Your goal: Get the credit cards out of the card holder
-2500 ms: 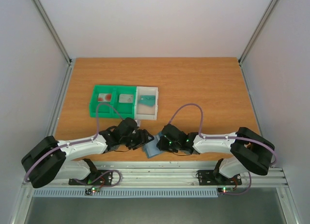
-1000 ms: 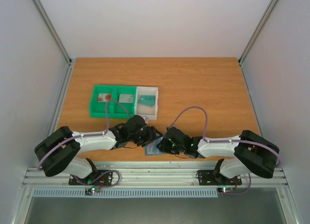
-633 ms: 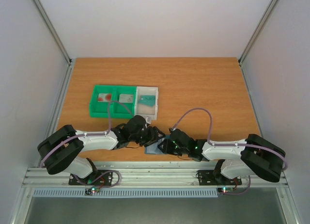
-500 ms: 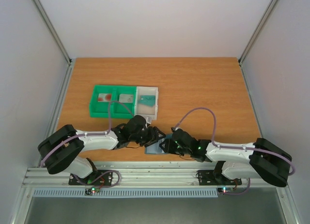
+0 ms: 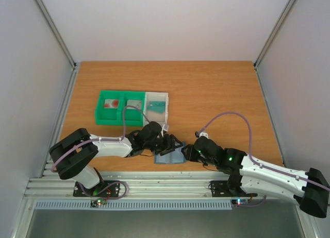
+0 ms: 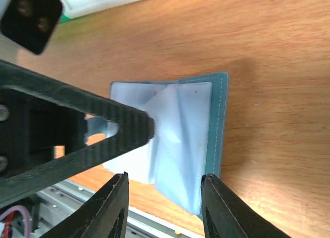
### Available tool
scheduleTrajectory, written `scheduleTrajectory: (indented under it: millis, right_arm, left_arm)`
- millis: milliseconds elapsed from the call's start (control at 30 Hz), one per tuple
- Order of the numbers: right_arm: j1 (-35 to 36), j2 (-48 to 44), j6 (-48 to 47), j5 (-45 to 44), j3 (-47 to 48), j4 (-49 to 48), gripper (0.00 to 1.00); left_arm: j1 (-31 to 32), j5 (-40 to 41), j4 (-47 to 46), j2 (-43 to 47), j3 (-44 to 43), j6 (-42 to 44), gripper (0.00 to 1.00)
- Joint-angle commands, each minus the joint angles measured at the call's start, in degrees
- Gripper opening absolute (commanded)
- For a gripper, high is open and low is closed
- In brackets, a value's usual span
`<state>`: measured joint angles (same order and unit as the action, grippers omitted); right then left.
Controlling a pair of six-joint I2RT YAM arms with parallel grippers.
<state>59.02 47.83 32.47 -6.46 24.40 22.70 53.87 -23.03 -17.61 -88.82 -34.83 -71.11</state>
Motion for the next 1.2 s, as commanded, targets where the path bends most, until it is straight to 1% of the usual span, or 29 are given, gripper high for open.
scheduleTrajectory:
  millis: [0,133,300,400,500,600,767,833,900,1033,1100,1167]
  right_arm:
    - [0.77,-1.54,-1.68,-0.88,1.08,3.36,0.4]
    - [1.99,4.49,-3.89,1.99,2.12,-2.73,0.37]
    - [6.3,14.92,-7.53,3.11,6.84,-9.22,0.35]
    - [8.22,21.37,-8.53,1.1,10.08,-9.66,0.34]
    - [8.3,27.45,-8.15,-0.33,12.18,-8.43,0.32]
    - [8.3,30.32,-6.82,-3.54,13.15,-5.65,0.31]
    - [8.3,29.05,-3.96,-8.44,13.38,0.06,0.31]
    - [8.3,27.23,-2.43,-10.35,13.07,3.23,0.32]
    - [8.3,24.8,-1.88,-10.77,12.2,4.43,0.32]
    - [8.43,19.15,-2.64,-9.14,11.44,5.61,0.32]
    - [8.79,15.73,-4.45,-6.87,10.49,3.55,0.33]
    - [8.91,13.0,-6.97,-3.1,9.22,-0.61,0.33]
  left_arm:
    - [0.43,-0.03,-4.89,-0.82,-1.11,1.68,0.61]
    - [-2.77,0.63,-4.38,2.82,2.56,2.84,0.61]
    - [-5.5,2.11,-1.09,8.68,5.41,4.35,0.63]
    - [-5.87,1.87,-1.53,9.36,6.02,4.4,0.63]
    - [-5.95,1.39,-2.69,8.47,6.21,4.37,0.63]
    - [-5.96,0.36,-4.47,7.64,6.52,3.85,0.63]
    - [-5.91,-1.11,-7.81,6.21,6.67,2.47,0.63]
    - [-5.81,-1.9,-9.08,5.34,6.43,1.77,0.62]
    - [-5.45,-2.51,-10.62,4.35,6.18,0.86,0.62]
    - [-4.27,-3.12,-12.48,1.68,4.52,-0.22,0.62]
    - [-3.27,-3.33,-12.59,0.06,3.09,-0.26,0.62]
    - [-2.62,-3.96,-13.3,-1.95,1.61,-0.17,0.62]
